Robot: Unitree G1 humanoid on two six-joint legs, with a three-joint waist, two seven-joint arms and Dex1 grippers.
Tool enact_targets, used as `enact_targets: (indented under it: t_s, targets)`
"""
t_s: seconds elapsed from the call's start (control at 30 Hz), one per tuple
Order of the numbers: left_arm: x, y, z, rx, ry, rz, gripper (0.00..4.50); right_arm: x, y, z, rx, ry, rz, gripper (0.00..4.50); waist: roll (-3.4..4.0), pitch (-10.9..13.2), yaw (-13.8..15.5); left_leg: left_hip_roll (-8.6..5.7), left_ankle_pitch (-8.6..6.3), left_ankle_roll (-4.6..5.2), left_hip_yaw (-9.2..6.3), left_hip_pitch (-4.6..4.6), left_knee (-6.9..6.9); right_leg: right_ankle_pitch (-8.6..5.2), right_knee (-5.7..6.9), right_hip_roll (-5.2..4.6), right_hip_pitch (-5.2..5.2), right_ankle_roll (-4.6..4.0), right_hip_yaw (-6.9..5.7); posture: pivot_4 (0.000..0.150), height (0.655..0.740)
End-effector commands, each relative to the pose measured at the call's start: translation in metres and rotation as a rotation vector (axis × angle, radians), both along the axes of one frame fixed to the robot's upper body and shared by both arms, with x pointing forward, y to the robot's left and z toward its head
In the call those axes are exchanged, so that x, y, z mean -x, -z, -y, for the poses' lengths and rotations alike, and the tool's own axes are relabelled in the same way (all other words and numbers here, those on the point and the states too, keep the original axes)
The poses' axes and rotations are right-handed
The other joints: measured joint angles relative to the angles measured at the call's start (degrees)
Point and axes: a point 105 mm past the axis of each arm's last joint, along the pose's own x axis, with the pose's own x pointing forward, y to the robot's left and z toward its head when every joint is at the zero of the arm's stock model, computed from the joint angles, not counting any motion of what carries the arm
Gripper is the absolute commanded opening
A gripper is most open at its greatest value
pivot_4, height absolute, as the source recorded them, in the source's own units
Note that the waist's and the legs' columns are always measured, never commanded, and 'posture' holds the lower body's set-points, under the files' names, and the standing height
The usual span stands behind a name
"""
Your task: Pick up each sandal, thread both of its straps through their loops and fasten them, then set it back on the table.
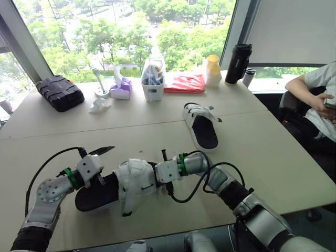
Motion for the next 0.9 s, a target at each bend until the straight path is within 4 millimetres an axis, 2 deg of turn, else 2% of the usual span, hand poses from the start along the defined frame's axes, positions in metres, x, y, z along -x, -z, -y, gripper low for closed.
enact_targets:
  t_s: [0.03,0.2,0.4,0.47,0.57,0.63,0.8,0.9]
  targets:
    - [-0.014,-0.012,-0.007,-0.019,-0.029,0.048,4.39,0.01,0.03,0.011,0.115,0.004,-0.075,0.0,0.0,0.0,0.04,0.0,0.0,0.0,0.0,0.0,0.0,0.0,0.0,0.0,0.0,0.0,0.0,0.15,0.74]
    - [-0.013,-0.01,-0.007,-0.024,-0.014,0.04,4.39,0.012,0.031,0.009,0.116,0.004,-0.077,0.0,0.0,0.0,-0.05,0.0,0.0,0.0,0.0,-0.03,0.0,0.0,-0.01,-0.01,-0.02,0.0,0.0,0.15,0.74]
    - [0.015,-0.019,-0.017,0.157,-0.017,-0.088,4.39,0.013,0.031,0.009,0.116,0.004,-0.08,0.0,0.01,0.02,-0.38,0.01,-0.01,0.0,0.02,-0.11,-0.06,-0.01,-0.05,-0.03,-0.13,0.0,0.03,0.15,0.74]
    - [0.038,-0.023,-0.029,0.289,-0.042,-0.245,4.39,0.012,0.031,0.01,0.119,0.004,-0.079,0.0,-0.14,0.04,-0.59,0.03,-0.01,0.01,0.01,-0.13,-0.06,-0.01,-0.07,-0.03,-0.14,0.0,0.02,0.15,0.74]
    - [0.062,-0.03,-0.028,0.382,-0.019,-0.38,4.39,0.012,0.031,0.011,0.12,0.005,-0.08,0.0,-0.07,0.08,-0.34,0.08,-0.05,0.07,0.03,-0.15,-0.07,-0.02,-0.09,-0.05,-0.18,0.01,0.03,0.15,0.74]
    - [0.087,-0.029,-0.025,0.423,0.018,-0.526,4.39,0.012,0.032,0.011,0.125,-0.002,-0.076,0.0,-0.11,0.07,-0.35,0.07,-0.05,0.08,0.01,-0.12,-0.04,-0.15,-0.14,-0.05,-0.07,-0.15,0.0,0.15,0.74]
    - [0.133,-0.021,-0.005,0.389,0.151,-0.787,4.39,0.011,0.032,0.01,0.129,-0.011,-0.072,0.0,-0.11,0.08,-0.41,0.06,-0.06,0.08,0.04,-0.11,-0.03,-0.32,-0.13,0.0,-0.05,0.03,0.02,0.15,0.74]
    - [0.144,-0.015,0.004,0.356,0.182,-0.848,4.39,0.01,0.032,0.009,0.132,-0.016,-0.068,0.0,-0.07,0.09,-0.34,0.06,-0.06,0.08,0.06,-0.1,-0.05,-0.33,-0.13,0.01,-0.05,0.0,0.04,0.15,0.74]
